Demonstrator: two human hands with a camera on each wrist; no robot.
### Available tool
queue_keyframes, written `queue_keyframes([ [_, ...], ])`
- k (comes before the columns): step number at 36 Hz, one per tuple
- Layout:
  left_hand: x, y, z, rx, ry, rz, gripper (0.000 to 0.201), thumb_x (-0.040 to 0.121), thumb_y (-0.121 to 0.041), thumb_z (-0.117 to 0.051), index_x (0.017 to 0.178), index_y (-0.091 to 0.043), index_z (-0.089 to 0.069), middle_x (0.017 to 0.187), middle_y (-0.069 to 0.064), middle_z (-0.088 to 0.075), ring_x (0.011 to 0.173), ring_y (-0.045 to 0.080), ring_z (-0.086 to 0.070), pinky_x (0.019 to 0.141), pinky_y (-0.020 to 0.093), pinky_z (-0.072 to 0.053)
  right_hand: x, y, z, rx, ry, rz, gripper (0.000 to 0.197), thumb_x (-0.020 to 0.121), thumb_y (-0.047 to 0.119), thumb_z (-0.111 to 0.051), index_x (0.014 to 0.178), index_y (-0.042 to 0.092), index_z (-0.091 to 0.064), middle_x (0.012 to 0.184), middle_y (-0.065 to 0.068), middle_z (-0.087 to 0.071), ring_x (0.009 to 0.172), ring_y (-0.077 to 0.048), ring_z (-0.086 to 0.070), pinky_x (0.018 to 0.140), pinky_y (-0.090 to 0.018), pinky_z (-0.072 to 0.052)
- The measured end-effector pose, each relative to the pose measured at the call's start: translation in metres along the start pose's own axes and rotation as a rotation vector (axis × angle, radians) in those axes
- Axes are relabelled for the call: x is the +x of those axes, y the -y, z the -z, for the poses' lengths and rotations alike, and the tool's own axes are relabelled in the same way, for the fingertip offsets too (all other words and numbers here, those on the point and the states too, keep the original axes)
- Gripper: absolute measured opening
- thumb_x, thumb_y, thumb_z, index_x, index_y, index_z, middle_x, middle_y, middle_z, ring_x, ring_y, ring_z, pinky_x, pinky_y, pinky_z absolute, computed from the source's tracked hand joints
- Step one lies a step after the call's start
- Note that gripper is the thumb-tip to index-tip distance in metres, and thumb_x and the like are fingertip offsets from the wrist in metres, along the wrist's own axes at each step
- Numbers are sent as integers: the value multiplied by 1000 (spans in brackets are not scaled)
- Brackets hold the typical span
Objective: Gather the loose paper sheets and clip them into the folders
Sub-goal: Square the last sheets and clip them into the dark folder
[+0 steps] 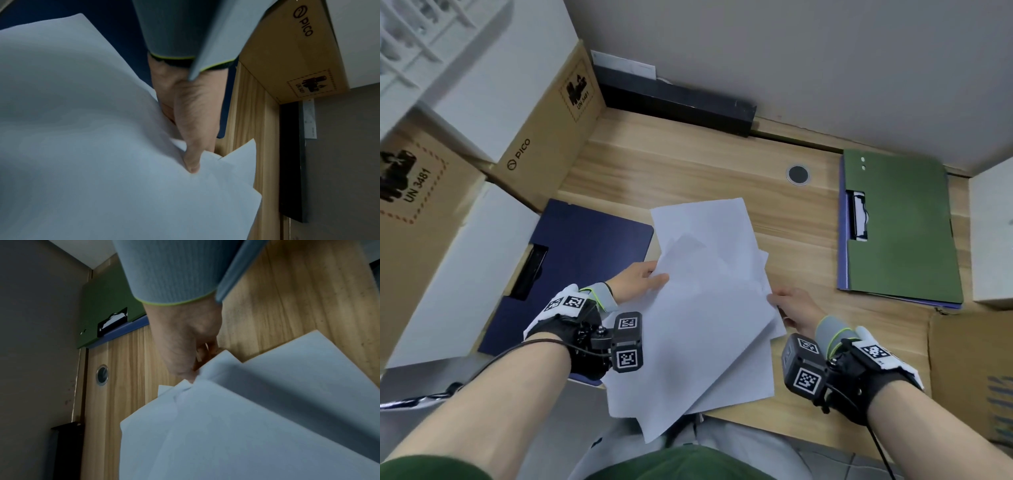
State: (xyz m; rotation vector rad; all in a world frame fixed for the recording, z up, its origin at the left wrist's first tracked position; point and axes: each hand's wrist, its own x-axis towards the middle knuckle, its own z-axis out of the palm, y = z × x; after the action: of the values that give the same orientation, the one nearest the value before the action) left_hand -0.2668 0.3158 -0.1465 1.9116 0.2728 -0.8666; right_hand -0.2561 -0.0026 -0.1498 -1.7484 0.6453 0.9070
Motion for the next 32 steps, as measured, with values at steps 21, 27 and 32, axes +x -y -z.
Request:
queue_keyframes([
  [21,3,-7,-12,87,-68,50,32,82,-31,-47,110,-17,-54,102,-1,-57,94,18,-51,82,29,-38,-45,-52,17,250,-93,-194,12,96,-2,-42,100,3,-52,66,-10,-53,25,-7,-46,28,-14,-36],
  [27,8,-10,-9,207,8,43,42,75,-31,-41,112,-20,-58,107,5,-61,97,21,-53,88,33,-42,-53,-63,15,308,-84,-212,13,97,-1,-43,103,5,-52,71,-12,-58,27,-9,-50,30,-15,-39],
  [32,25,-4,-4,294,65,50,41,70,-37,-38,100,-20,-59,100,10,-63,89,23,-53,82,34,-43,-56,-67,14,343,-90,-199,15,97,0,-44,106,6,-54,77,-12,-61,31,-8,-54,36,-19,-47],
])
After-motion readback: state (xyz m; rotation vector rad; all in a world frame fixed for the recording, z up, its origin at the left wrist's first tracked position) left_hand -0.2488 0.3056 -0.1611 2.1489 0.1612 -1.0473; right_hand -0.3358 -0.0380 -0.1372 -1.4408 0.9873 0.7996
